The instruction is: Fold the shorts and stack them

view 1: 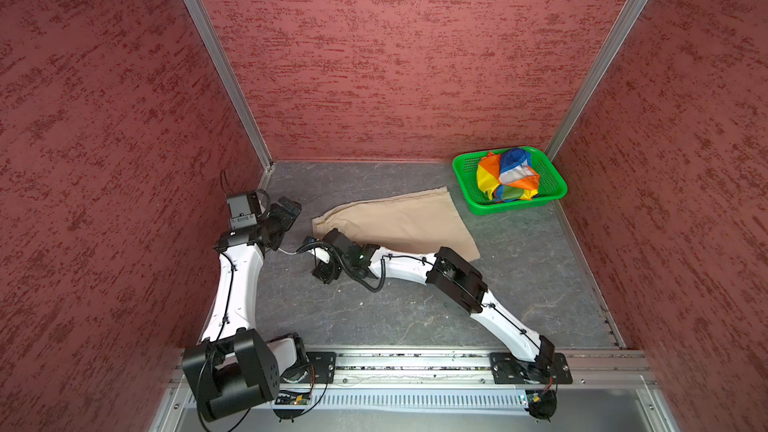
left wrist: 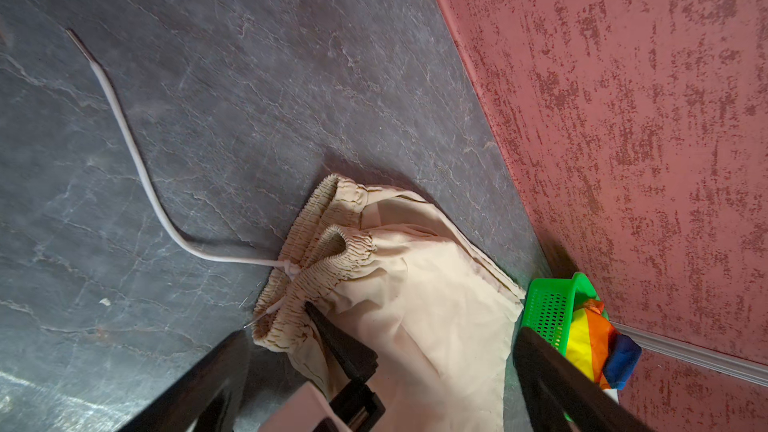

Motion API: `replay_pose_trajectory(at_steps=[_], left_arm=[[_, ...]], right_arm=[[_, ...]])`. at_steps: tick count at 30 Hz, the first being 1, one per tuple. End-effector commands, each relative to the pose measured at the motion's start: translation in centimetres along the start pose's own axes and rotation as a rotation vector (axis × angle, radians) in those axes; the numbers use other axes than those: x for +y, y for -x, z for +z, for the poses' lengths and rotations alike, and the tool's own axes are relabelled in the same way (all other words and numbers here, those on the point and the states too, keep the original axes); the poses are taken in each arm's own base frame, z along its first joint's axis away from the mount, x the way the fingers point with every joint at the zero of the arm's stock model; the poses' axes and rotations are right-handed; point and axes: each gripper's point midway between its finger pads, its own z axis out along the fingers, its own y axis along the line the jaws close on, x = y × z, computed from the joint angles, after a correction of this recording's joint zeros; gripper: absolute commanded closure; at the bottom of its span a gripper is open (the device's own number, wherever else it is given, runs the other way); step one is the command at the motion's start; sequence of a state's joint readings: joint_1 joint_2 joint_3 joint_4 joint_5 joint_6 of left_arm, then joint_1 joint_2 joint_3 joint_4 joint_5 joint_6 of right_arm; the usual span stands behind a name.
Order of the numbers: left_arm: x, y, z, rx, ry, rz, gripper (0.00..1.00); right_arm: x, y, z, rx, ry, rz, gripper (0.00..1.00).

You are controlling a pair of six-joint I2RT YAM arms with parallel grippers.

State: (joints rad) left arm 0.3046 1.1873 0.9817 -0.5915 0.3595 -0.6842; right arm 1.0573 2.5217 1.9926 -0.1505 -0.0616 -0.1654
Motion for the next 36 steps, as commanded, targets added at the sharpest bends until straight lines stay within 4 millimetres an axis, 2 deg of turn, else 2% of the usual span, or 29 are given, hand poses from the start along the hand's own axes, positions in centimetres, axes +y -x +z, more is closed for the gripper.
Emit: replay_pose_trajectory(at_steps=[1,3,6,9,15,21,27,36], left_arm=[[0.3,-0.4,0.7,0.022,-0.004,-0.01,0.0],[0.8,-0.9,1.1,0.033,0.013,-0.009,0.0],[1.9,-1.9,1.7,0.049,0.049,-0.012,0.0],[3.0,-2.9,2.4,0.072,0.094,-0.012,0.0],[5.0,-4.8,4.2,0.127,0.211,0.02,0.0],[4.2,-7.0,6.2,0.169,0.22,0.075,0.0],[4.4,-8.8,8.3,0.226,0.262,0.063,0.0],[3.4,-10.3,8.6,0.236,0.191,0.056,0.0]], right_arm=[[-0.3,-1.0,0.0,0.044,0.061,0.073,0.12],[-0.8,-1.0,0.0,0.043,0.066,0.094,0.22],[-1.7,-1.0,0.1,0.043,0.055,0.129,0.54],[-2.1,-1.1,0.1,0.035,0.072,0.161,0.73],[-1.6,0.0,-0.8,-0.036,0.171,0.236,1.0],[-2.0,1.4,-3.1,-0.174,0.246,0.329,1.0],[-2.8,2.5,-5.1,-0.283,0.326,0.443,1.0],[-5.6,3.5,-8.1,-0.439,0.427,0.626,1.0]])
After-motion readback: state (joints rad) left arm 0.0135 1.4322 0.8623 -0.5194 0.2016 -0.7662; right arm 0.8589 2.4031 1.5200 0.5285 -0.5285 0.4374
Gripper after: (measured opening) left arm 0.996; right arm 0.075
